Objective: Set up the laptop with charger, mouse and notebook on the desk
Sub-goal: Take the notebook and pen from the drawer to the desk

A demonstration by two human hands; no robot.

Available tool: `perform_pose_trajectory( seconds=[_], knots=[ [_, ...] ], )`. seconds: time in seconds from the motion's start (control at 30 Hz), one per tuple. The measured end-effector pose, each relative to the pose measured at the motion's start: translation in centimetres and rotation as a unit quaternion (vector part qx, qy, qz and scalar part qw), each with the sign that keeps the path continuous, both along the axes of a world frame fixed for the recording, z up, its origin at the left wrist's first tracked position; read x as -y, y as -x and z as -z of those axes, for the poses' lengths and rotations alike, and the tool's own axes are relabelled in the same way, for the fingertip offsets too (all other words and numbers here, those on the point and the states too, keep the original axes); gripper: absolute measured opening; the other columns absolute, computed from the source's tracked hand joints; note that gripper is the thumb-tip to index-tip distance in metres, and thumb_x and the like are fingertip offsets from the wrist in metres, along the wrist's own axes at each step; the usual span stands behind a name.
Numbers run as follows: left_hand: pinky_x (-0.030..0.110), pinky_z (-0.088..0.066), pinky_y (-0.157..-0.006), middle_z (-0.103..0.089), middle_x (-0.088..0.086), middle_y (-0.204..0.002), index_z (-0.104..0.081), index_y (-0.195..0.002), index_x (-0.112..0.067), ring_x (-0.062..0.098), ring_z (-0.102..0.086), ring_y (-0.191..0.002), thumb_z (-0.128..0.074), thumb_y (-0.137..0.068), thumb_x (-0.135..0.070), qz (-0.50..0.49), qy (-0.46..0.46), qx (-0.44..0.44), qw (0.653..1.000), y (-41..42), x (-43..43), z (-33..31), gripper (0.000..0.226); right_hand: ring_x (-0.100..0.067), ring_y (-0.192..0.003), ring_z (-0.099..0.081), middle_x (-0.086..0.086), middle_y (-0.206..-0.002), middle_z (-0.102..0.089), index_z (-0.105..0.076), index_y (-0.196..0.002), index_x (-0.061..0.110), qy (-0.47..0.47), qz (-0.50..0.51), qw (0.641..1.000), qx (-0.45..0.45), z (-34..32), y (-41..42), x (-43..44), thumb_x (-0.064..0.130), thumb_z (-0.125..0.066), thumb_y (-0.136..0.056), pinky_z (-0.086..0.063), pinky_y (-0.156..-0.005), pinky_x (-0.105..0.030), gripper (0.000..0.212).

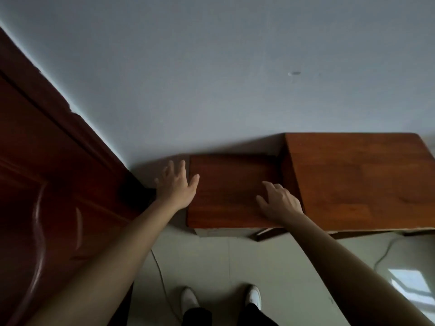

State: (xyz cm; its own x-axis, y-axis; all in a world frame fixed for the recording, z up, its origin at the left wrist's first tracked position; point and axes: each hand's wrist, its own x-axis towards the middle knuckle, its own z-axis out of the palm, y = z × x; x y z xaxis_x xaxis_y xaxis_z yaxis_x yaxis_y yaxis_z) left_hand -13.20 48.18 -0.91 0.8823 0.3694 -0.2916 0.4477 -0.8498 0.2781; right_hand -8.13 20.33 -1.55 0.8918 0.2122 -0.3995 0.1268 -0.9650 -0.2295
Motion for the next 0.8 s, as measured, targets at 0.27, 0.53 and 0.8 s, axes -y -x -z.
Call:
perform_pose_trajectory(
  seconds=[0.27, 0.53, 0.8],
  knots=[
    [0.051, -0.028, -0.114, -0.024, 0.014, -0.161, -0.019, -0.155, -0.009, 0.033, -0.023, -0.147, -0.045, -0.098, -0.052, -0.116, 0.095, -0.040, 0.988, 4.4, 6.2, 14.5, 0.076, -0.033, -0.118, -0.059, -0.011, -0.133, -0.061, -0.055, -0.135, 0.019, -0.023, 0.088, 0.990, -0.111, 13.9, 5.5, 5.8, 0.047, -0.048, -0.098, -0.049, -0.090, -0.041, 0.047],
    [0.047, -0.029, -0.114, -0.034, 0.018, -0.156, -0.026, -0.153, -0.005, 0.035, -0.028, -0.144, -0.052, -0.092, -0.059, -0.346, 0.165, 0.025, 0.923, 8.2, 10.2, 25.6, 0.085, -0.036, -0.126, -0.052, -0.018, -0.138, -0.055, -0.043, -0.148, 0.014, -0.116, 0.210, 0.959, -0.152, 26.1, 8.4, 9.0, 0.033, -0.056, -0.098, -0.041, -0.101, -0.039, 0.055],
    [0.000, -0.036, -0.081, -0.058, -0.014, -0.118, -0.048, -0.139, -0.017, -0.003, -0.060, -0.108, -0.055, -0.081, -0.075, -0.494, 0.304, 0.180, 0.795, 5.5, 9.1, 34.2, 0.083, -0.017, -0.121, -0.061, -0.004, -0.139, -0.057, -0.025, -0.151, 0.026, -0.338, 0.356, 0.864, -0.112, 34.3, 6.7, 8.4, 0.023, -0.076, -0.082, -0.047, -0.104, -0.038, 0.086]
  ],
)
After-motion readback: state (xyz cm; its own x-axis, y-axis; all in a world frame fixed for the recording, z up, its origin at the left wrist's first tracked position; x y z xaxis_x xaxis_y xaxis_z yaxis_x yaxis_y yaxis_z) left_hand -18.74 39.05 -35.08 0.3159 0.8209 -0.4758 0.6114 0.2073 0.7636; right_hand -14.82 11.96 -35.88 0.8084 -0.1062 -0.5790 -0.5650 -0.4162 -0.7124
